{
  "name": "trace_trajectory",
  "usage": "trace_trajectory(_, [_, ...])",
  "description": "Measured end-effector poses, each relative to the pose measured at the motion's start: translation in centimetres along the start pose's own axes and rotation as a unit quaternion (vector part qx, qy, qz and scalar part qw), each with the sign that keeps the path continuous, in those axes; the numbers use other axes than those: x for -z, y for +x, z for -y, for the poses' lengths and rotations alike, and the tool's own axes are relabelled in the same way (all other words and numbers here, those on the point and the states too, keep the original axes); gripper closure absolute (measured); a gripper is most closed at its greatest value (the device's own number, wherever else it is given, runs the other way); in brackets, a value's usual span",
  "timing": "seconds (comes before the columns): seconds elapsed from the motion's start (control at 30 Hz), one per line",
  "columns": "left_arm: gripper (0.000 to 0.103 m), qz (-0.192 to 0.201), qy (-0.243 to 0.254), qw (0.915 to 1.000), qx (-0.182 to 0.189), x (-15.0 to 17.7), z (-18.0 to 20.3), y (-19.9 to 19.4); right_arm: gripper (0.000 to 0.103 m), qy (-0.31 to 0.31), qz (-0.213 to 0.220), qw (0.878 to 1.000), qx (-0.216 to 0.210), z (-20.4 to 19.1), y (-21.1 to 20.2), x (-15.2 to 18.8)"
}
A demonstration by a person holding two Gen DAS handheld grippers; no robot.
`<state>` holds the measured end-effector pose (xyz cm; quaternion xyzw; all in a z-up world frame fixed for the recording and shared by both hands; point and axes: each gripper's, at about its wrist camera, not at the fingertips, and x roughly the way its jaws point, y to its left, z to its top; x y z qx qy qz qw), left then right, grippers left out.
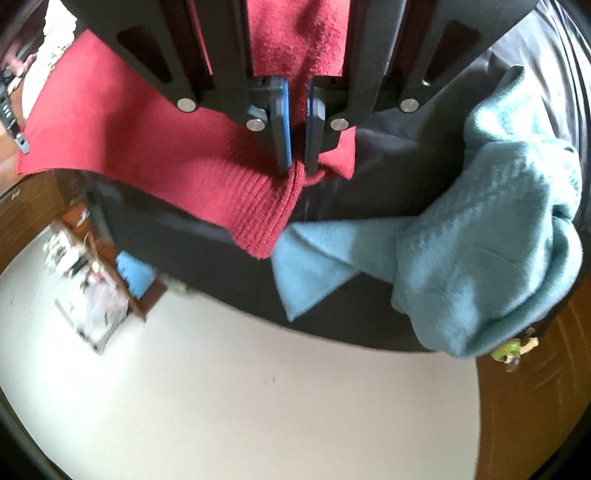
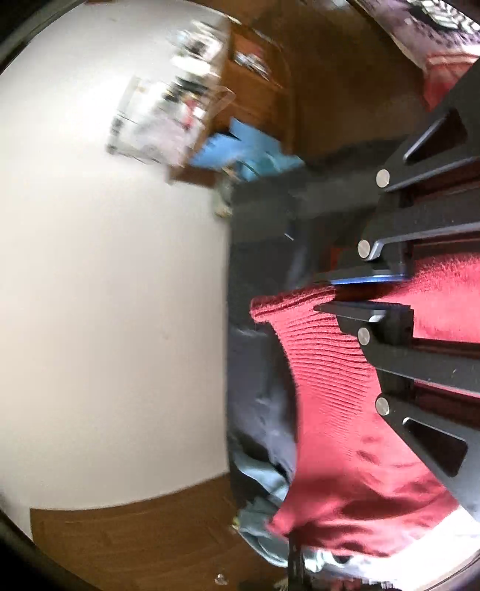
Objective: Fold clothes
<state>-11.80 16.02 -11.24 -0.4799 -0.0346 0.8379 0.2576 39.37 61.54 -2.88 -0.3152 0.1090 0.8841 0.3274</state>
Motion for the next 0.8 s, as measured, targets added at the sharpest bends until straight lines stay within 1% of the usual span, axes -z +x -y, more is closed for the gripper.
trace_trajectory(0.03, [0.096, 0.007, -0.007, 0.9999, 0.004, -0.3, -0.1, -0.5, 0.095, -0.003, 0.011, 1.000, 0.008, 0.0, -0.3, -0.5])
trace_trajectory(0.1, [0.096, 0.011, -0.016, 0.9998, 0.005, -0.9, -0.2, -0.6, 0.095, -0.007, 0.019, 1.000, 0.018, -0.1, 0.1, -1.5])
trace_trajectory(0.2, [0.097, 0.003, -0.026, 0.9996, -0.004, -1.4, -0.4, 1.1, 0.096, -0.004, 0.010, 0.999, 0.036, 0.0, 2.7, -2.1])
trace_trajectory(0.27, [0.096, -0.015, -0.020, 0.9995, -0.021, -1.2, -0.4, 3.4, 0.096, 0.001, -0.013, 0.999, 0.045, 0.4, 5.5, -2.0])
trace_trajectory(0.33, [0.096, -0.035, -0.009, 0.9984, -0.044, -0.7, -0.4, 5.6, 0.096, -0.001, -0.049, 0.998, 0.045, 0.6, 8.4, -1.5])
trace_trajectory(0.37, [0.096, -0.047, -0.003, 0.9974, -0.055, -0.5, -0.6, 6.5, 0.096, 0.003, -0.071, 0.997, 0.035, 0.7, 9.6, -1.0])
trace_trajectory(0.4, [0.092, -0.060, -0.003, 0.9962, -0.062, -0.1, -0.9, 7.3, 0.096, 0.013, -0.083, 0.996, 0.025, 0.7, 10.1, -0.7])
trace_trajectory(0.43, [0.091, -0.068, -0.005, 0.9956, -0.064, 0.1, -1.2, 7.8, 0.095, 0.022, -0.093, 0.995, 0.013, 0.6, 10.4, -0.3])
trace_trajectory(0.5, [0.087, -0.068, -0.004, 0.9958, -0.061, 0.4, -1.5, 7.9, 0.095, 0.040, -0.114, 0.993, -0.009, 0.5, 11.0, 0.5])
trace_trajectory(0.53, [0.080, -0.068, 0.000, 0.9957, -0.064, 0.4, -1.6, 7.9, 0.092, 0.048, -0.124, 0.991, -0.019, 0.5, 11.2, 0.9])
trace_trajectory(0.57, [0.077, -0.068, 0.005, 0.9954, -0.068, 0.4, -1.5, 7.9, 0.088, 0.054, -0.131, 0.990, -0.024, 0.6, 11.4, 1.3])
trace_trajectory(0.6, [0.071, -0.067, 0.010, 0.9950, -0.073, 0.4, -1.5, 7.9, 0.072, 0.060, -0.137, 0.988, -0.029, 0.7, 11.5, 1.7])
trace_trajectory(0.63, [0.068, -0.068, 0.011, 0.9948, -0.075, 0.4, -1.6, 7.9, 0.041, 0.066, -0.144, 0.987, -0.034, 0.8, 11.7, 2.1])
trace_trajectory(0.67, [0.067, -0.070, 0.011, 0.9948, -0.074, 0.4, -1.7, 8.0, 0.030, 0.071, -0.150, 0.985, -0.039, 0.9, 11.9, 2.6])
trace_trajectory(0.7, [0.064, -0.071, 0.009, 0.9947, -0.074, 0.4, -1.9, 8.1, 0.027, 0.077, -0.157, 0.984, -0.044, 1.1, 12.0, 3.0])
trace_trajectory(0.77, [0.058, -0.072, 0.005, 0.9946, -0.074, 0.4, -2.2, 8.2, 0.027, 0.090, -0.169, 0.980, -0.057, 1.3, 12.4, 3.8])
trace_trajectory(0.8, [0.055, -0.072, 0.004, 0.9945, -0.075, 0.4, -2.4, 8.5, 0.027, 0.099, -0.172, 0.977, -0.073, 1.3, 12.8, 3.8])
